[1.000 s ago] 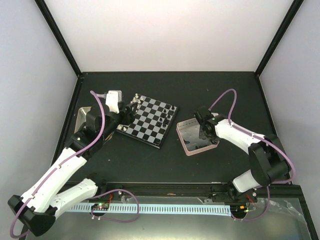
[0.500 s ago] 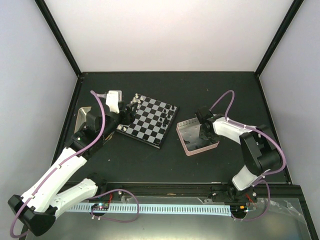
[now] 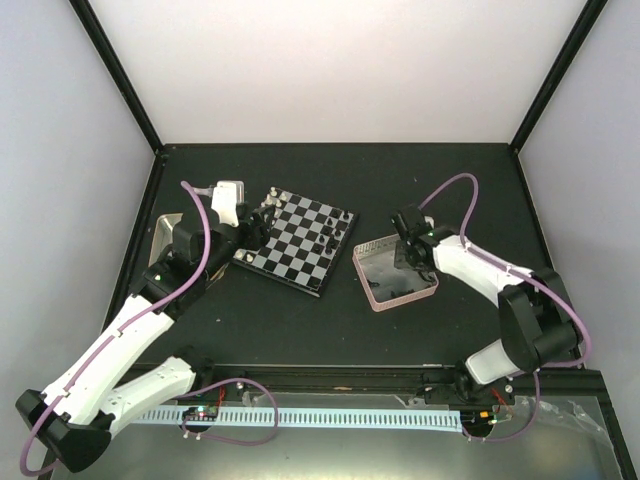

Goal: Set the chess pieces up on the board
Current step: Pick up the chess piece from the storage box, then place the chess piece on the chessboard.

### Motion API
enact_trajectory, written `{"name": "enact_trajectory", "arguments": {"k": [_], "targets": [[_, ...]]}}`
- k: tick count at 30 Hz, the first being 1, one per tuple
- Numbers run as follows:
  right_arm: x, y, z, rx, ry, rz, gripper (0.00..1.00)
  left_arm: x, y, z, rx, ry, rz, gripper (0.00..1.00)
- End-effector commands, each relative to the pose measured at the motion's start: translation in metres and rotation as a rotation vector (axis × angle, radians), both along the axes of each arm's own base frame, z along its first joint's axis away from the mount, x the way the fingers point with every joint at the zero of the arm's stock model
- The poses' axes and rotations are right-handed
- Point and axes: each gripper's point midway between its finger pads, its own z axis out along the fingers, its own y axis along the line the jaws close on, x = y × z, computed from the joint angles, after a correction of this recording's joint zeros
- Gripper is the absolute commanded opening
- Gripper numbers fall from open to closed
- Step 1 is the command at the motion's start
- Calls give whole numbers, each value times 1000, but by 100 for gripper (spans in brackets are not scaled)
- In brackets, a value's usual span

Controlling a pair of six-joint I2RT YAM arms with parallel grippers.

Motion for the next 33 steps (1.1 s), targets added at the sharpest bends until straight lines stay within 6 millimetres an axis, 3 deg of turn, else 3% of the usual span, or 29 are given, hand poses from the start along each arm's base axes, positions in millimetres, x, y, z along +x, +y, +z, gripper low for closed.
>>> {"name": "enact_trajectory", "arguments": {"k": [1, 6, 11, 15, 19, 33], "targets": [[12, 45, 36, 92, -74, 125, 2, -1, 1, 11, -20, -22, -3, 67], [15, 111, 56, 145, -110, 294, 3, -9, 6, 13, -38, -8, 4, 68], [15, 186, 60, 150, -118, 464, 3, -22, 15, 16, -55, -14, 11, 67], [18, 229, 52, 128, -101, 536, 4, -28, 20, 17, -53, -7, 18, 68], [25, 247, 37, 93, -73, 531, 4, -31, 24, 18, -45, -10, 30, 68], [27, 270, -4, 78, 5, 606, 5, -25, 22, 10, -42, 2, 38, 68]]}}
